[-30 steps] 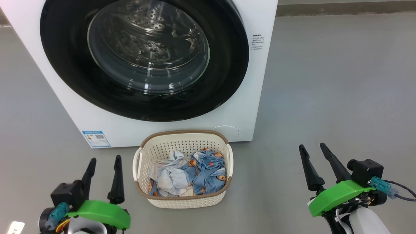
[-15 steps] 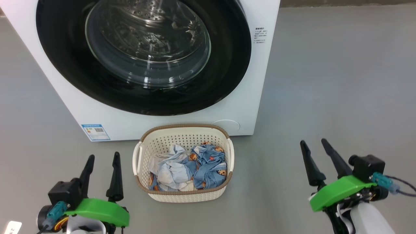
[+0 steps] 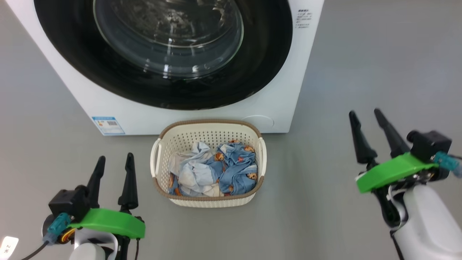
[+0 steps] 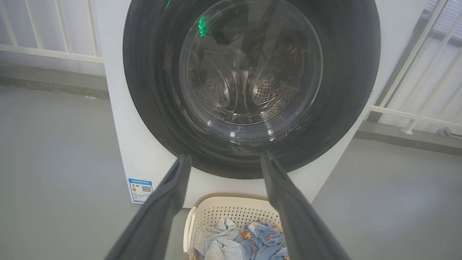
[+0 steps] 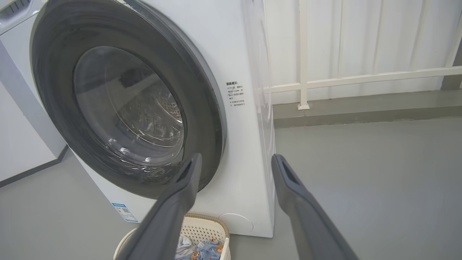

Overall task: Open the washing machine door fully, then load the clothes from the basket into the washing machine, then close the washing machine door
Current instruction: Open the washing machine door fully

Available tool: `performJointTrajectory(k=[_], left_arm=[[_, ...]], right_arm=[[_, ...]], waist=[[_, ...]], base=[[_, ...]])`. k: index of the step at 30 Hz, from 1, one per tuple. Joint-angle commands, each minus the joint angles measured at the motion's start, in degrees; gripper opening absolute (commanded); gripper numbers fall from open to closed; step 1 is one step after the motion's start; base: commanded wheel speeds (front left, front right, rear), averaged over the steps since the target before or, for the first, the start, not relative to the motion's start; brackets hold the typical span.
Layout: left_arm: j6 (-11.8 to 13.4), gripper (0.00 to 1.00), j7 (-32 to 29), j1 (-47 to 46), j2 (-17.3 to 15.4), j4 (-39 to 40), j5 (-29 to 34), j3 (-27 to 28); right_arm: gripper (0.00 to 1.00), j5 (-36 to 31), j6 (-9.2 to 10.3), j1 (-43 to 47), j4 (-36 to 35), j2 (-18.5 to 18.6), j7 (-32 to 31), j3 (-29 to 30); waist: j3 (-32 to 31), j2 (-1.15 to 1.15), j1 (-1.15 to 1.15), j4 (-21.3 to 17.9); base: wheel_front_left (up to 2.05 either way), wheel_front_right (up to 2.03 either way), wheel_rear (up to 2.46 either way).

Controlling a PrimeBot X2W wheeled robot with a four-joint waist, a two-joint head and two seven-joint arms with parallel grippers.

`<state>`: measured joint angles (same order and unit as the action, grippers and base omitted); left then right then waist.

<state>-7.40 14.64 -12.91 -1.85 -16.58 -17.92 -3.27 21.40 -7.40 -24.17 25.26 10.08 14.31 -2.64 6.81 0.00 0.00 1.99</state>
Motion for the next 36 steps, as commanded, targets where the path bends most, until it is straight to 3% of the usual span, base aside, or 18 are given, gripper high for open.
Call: performJointTrajectory(k=[1, 3, 5, 17, 26, 36], left_arm=[[-0.1, 1.0, 0.4, -2.0, -1.0, 1.7, -0.2, 1.5], [-0.1, 1.0, 0.4, -2.3, -1.0, 2.3, -0.5, 1.1], [-0.1, 1.0, 0.4, -2.6, -1.0, 3.1, -0.6, 0.7], [-0.1, 1.0, 0.4, -3.5, -1.0, 6.3, -0.8, -0.4], [-0.1, 1.0, 0.4, -4.9, -1.0, 7.1, -1.2, -1.0], [-0.1, 1.0, 0.4, -6.1, -1.0, 7.1, -2.1, -2.2]], right_arm=[[0.49, 0.7, -0.09, -1.9, -1.7, 0.5, 0.7, -0.8], [0.33, 1.1, -0.09, -3.2, -1.7, 1.1, 0.7, -0.4], [0.0, 1.6, -0.09, -4.7, -2.0, 1.6, 0.7, 0.2], [0.0, 11.4, -0.09, -12.1, -1.1, 4.4, 0.7, 1.1], [0.0, 29.6, -0.09, -21.4, 4.5, 8.2, -2.1, -2.4], [0.0, 50.0, -0.09, -28.6, 6.5, 12.6, -10.3, -4.2]], waist=[[1.2, 0.0, 0.0, 0.9], [2.0, 0.0, 0.0, 1.4], [3.0, 0.0, 0.0, 2.0], [7.9, 0.0, 0.0, 5.0], [12.0, 0.0, 0.0, 6.1], [15.0, 0.0, 0.0, 7.5]], base=[[0.0, 0.0, 0.0], [0.0, 0.0, 0.0], [0.0, 0.0, 0.0], [0.0, 0.0, 0.0], [0.0, 0.0, 0.0], [0.0, 0.0, 0.0]])
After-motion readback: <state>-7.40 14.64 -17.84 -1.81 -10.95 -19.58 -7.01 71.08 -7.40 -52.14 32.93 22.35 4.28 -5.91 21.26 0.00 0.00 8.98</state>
